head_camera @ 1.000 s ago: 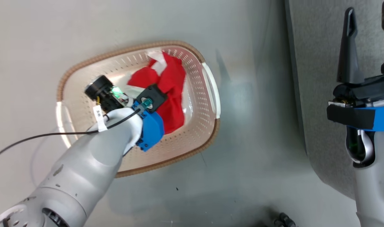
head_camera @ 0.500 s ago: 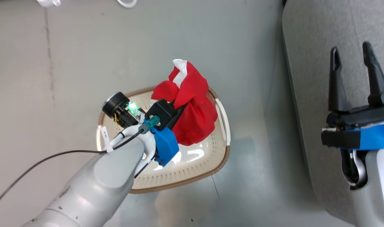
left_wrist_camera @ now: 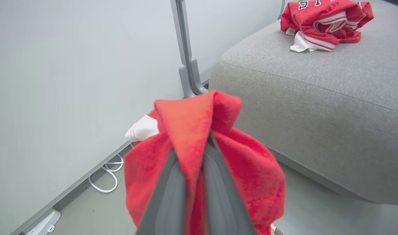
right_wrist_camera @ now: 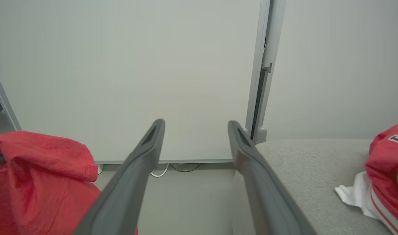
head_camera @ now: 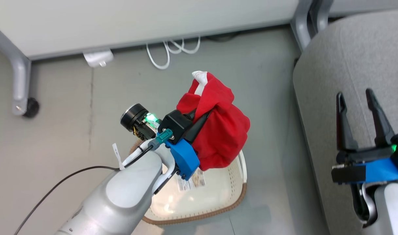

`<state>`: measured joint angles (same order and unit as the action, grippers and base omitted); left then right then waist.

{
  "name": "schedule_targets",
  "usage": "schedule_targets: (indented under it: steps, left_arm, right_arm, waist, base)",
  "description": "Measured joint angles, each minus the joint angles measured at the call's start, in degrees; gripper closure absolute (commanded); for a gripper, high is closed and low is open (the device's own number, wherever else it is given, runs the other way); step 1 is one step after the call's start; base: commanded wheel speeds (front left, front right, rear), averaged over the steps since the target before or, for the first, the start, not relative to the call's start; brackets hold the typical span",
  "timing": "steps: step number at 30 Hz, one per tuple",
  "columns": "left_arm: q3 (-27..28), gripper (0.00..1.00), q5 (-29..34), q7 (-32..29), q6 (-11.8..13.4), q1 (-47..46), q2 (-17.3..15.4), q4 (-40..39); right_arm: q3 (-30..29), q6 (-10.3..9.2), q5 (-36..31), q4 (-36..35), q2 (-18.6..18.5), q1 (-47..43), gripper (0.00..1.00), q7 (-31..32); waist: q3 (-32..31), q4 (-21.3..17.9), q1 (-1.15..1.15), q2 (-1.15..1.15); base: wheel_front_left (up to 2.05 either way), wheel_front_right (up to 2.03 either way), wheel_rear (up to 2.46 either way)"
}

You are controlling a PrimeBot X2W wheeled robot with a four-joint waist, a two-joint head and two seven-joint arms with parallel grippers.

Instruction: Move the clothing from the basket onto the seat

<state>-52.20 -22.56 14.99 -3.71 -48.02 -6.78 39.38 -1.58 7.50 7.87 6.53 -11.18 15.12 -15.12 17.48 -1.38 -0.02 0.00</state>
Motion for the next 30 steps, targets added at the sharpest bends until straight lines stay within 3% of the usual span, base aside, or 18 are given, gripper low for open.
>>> schedule_targets:
  steps: [18,30]
  left_arm:
    - [1.88,1.00,0.40,0.00,-1.48,1.64,2.91,-2.34]
    - [1.76,1.00,0.43,0.00,-1.83,2.68,3.55,-2.64]
  right_arm:
    - [0.53,0.00,-0.75,1.58,2.56,-9.15,0.00,0.00]
    - [0.91,0.00,-0.81,1.49,3.15,-11.04,0.00,0.00]
  waist:
    - [-13.67,1.91,0.01,0.00]
    - [-16.24,2.28,0.01,0.00]
  base:
    - [0.00,0.00,0.00]
    - [0.00,0.00,0.00]
